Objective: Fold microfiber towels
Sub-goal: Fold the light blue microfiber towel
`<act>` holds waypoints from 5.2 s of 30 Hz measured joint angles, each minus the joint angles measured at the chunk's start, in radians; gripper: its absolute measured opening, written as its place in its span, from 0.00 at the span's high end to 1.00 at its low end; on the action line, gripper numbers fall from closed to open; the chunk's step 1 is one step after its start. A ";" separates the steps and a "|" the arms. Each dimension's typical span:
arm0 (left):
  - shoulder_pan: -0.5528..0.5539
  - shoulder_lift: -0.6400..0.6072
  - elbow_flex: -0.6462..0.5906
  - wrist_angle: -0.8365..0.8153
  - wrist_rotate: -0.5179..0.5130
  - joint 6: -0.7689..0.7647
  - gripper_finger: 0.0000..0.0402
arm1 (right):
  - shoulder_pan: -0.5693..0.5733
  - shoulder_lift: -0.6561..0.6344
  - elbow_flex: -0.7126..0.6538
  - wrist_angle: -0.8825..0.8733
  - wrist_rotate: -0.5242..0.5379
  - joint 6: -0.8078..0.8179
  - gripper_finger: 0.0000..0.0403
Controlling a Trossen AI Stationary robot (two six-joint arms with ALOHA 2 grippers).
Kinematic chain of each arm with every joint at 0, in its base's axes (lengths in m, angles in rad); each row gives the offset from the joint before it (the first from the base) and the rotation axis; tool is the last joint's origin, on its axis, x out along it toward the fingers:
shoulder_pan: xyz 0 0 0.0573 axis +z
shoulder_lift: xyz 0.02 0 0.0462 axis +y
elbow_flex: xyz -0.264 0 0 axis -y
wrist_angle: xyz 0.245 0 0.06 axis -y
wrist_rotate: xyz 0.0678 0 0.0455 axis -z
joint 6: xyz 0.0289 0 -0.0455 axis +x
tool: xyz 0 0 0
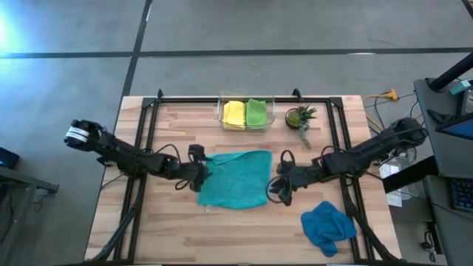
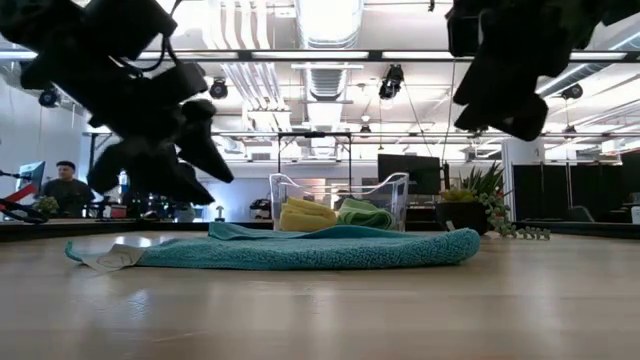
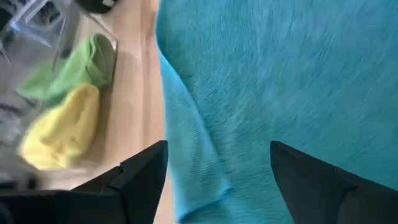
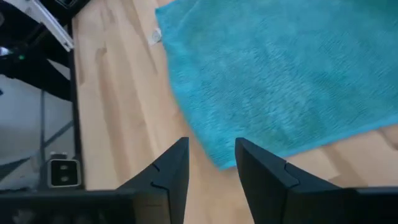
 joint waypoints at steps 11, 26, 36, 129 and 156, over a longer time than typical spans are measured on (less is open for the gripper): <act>0.065 0.047 0.062 -0.176 0.042 0.225 0.55 | 0.055 0.000 0.000 -0.001 0.020 0.057 0.69; 0.078 0.162 0.065 -0.179 0.058 0.260 0.71 | 0.055 0.000 0.000 -0.001 0.061 0.057 0.69; 0.132 0.180 0.135 -0.175 0.052 0.257 0.71 | 0.055 0.000 0.000 -0.001 0.061 0.045 0.69; 0.223 0.125 0.292 -0.466 0.249 -0.116 1.00 | -0.483 0.113 -0.186 0.149 -0.003 0.036 0.61; 0.258 0.106 0.298 -0.457 0.246 -0.250 1.00 | -0.526 0.382 0.073 -0.082 -0.002 -0.111 0.97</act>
